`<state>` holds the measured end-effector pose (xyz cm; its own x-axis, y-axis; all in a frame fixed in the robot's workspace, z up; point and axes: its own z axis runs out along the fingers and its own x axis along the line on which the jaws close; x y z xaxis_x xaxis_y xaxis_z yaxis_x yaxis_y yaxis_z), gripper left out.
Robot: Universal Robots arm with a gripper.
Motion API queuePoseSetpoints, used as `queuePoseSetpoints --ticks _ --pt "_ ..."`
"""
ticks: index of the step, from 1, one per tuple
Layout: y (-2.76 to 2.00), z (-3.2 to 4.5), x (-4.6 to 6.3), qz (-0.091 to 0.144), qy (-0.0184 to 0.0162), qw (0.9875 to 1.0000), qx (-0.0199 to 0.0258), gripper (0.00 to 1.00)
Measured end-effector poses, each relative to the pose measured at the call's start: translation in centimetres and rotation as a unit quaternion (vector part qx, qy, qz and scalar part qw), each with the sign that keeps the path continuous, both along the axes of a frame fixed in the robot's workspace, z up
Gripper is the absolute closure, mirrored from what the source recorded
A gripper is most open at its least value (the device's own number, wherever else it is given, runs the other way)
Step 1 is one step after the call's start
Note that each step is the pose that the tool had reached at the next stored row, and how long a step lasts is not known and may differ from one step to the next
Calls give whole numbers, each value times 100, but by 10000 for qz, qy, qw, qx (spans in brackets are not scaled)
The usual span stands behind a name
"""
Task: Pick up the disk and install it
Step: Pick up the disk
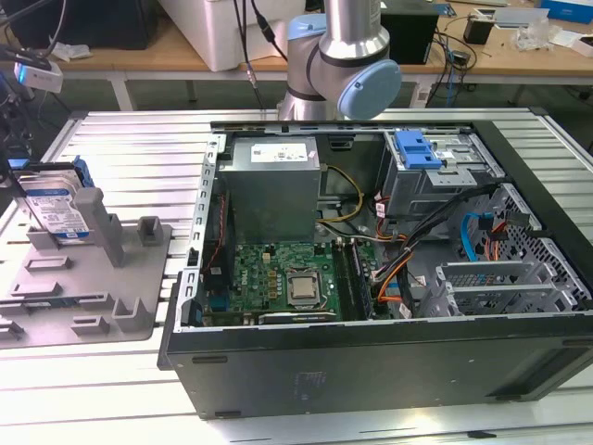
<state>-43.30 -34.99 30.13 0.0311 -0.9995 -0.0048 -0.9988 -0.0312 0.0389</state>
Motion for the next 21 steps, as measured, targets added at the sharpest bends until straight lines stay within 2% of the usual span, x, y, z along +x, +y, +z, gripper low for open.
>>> queuePoseSetpoints --ticks 11,13,14,21 --pt "21 -7 0 0 0 10000 1 47" --pt "22 -8 0 0 1 10000 1 49" --pt "22 -9 0 0 1 10000 1 56" --pt "22 -22 0 0 0 10000 1 56"
